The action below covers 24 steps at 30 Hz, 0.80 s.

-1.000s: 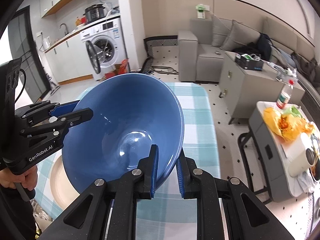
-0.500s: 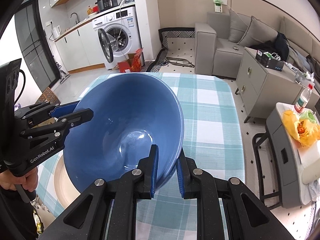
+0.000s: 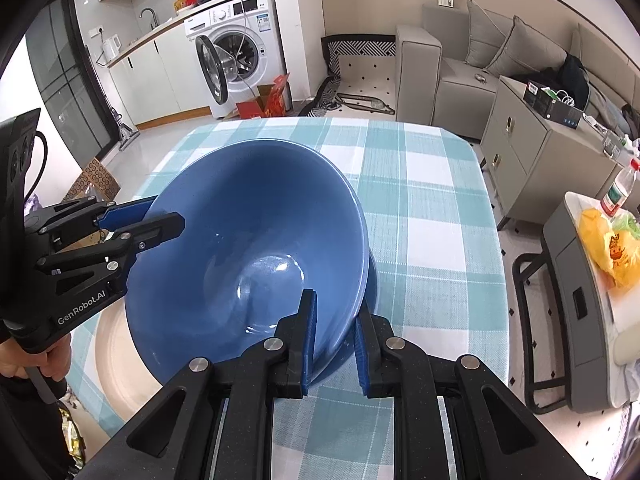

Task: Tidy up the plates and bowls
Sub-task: 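Lift the blue bowl with both grippers and carry it over the other blue bowl, then lower the blue bowl into the other blue bowl and open both grippers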

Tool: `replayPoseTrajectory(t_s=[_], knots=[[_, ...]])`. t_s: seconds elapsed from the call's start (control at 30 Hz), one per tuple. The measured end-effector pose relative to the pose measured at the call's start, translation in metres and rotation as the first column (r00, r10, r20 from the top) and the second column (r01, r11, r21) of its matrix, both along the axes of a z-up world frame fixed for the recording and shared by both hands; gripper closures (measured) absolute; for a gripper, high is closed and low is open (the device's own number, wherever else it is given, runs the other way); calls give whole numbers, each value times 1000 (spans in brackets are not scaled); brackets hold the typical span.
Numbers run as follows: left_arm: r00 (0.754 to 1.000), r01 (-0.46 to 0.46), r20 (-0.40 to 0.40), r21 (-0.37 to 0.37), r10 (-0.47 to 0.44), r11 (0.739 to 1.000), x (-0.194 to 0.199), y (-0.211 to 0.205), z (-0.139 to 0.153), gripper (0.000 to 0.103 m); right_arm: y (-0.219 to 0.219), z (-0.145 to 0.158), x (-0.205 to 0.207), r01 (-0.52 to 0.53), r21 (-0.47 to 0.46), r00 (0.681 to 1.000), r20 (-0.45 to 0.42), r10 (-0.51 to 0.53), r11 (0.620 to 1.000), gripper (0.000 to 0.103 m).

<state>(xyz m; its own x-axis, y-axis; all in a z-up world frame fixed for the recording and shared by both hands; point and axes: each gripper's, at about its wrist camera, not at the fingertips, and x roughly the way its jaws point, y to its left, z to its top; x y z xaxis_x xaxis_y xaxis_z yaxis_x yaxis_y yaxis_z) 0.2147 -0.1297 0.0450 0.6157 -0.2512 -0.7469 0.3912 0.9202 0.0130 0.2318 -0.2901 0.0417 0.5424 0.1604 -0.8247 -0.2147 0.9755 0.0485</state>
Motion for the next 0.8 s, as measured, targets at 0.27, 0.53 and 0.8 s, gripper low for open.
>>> replayPoseTrajectory(t_s=[0.27,0.53,0.8], knots=[[1000,1,-13,20,0,1000,2,-4,-13,79,5,-12,3,3,-27,1000,-20,-4,1000,86],[1000,3,-21,26,-3,1000,4,-6,-19,79,5,-19,5,7,-48,1000,-25,-8,999,86],[1000,5,-23,36,-5,999,6,-11,-26,79,8,-25,5,19,-90,1000,-13,-20,996,86]])
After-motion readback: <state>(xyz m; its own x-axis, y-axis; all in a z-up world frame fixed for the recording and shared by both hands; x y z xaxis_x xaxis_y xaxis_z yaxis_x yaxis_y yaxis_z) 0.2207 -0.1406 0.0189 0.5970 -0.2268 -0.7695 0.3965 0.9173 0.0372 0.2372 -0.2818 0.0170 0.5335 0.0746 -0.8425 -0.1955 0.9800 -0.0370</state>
